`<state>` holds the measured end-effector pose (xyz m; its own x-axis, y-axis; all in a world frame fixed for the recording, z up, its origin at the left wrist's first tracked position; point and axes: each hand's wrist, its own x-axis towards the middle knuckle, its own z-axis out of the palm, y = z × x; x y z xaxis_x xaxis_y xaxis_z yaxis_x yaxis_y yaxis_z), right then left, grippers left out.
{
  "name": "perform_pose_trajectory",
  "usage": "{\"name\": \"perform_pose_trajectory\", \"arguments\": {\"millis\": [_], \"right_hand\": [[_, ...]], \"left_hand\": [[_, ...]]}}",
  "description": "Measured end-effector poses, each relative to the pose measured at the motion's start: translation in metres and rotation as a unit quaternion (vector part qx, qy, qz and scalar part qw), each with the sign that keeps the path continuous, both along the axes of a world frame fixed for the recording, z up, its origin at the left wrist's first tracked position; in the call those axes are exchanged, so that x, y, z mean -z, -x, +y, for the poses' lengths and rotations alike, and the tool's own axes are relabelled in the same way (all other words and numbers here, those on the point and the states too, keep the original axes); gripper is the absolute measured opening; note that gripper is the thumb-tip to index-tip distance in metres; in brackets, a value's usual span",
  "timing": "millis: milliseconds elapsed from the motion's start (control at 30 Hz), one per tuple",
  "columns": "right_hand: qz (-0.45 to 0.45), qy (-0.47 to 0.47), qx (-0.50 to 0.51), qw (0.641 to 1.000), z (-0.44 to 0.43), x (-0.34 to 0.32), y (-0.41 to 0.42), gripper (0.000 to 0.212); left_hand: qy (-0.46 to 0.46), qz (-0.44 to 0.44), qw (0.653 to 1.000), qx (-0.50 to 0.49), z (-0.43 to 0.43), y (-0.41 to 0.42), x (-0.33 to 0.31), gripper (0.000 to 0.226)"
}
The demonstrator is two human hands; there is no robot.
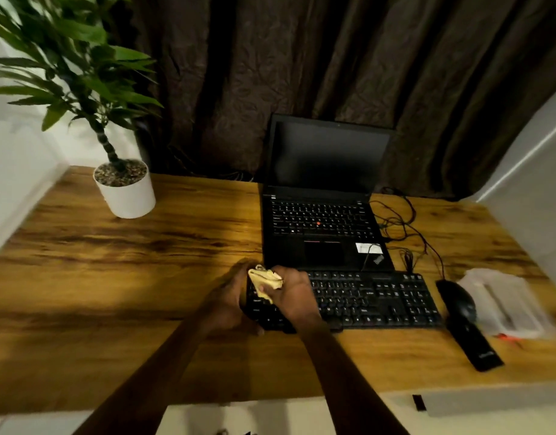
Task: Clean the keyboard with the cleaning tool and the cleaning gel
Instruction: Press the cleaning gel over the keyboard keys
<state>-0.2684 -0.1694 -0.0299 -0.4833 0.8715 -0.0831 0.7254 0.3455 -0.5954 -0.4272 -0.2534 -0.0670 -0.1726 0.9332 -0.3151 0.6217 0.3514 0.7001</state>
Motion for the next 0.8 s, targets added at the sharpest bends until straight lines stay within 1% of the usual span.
{"name": "perform_pose_trajectory", "arguments": {"millis": [100,167,200,367,433,533,633,667,767,800], "right_hand": [[-0.008,-0.011,0.042,0.999,0.009,0.004,-0.026,0.036],[0.012,-0.009,0.077,0.997,0.013,0.007,-0.037,0.037],[0.007,-0.005,0.083,0.996,0.012,0.004,-0.035,0.037],[0.024,0.019,0.058,0.998,-0.001,-0.002,-0.013,0.042],[0.020,0.029,0.067,0.997,0.000,-0.005,-0.018,0.043],[-0.018,0.012,0.083,0.996,0.006,-0.010,-0.040,0.043],[-0.011,-0.009,0.094,0.995,0.010,-0.011,-0.049,0.039],[-0.018,-0.003,0.095,0.995,0.007,-0.014,-0.047,0.036],[0.009,0.005,0.077,0.997,0.005,-0.012,-0.036,0.033],[0.001,0.011,0.069,0.998,0.003,-0.015,-0.033,0.032]], "left_hand": [[-0.019,-0.054,0.998,0.005,0.000,-0.004,-0.013,0.149],[-0.018,-0.065,0.998,0.000,0.000,-0.007,-0.021,0.154],[-0.024,-0.060,0.998,0.001,0.001,-0.007,-0.021,0.156],[-0.020,-0.075,0.997,0.002,-0.002,-0.004,-0.016,0.162],[-0.023,-0.058,0.998,0.001,-0.001,-0.004,-0.017,0.163],[-0.021,-0.046,0.999,0.004,-0.001,-0.004,-0.016,0.162],[-0.034,-0.057,0.998,0.008,-0.001,-0.004,-0.017,0.159],[-0.034,-0.060,0.998,0.008,0.000,-0.004,-0.017,0.159],[-0.036,-0.074,0.997,0.007,-0.002,-0.006,-0.021,0.165],[-0.039,-0.077,0.996,0.008,-0.002,-0.006,-0.021,0.168]]}}
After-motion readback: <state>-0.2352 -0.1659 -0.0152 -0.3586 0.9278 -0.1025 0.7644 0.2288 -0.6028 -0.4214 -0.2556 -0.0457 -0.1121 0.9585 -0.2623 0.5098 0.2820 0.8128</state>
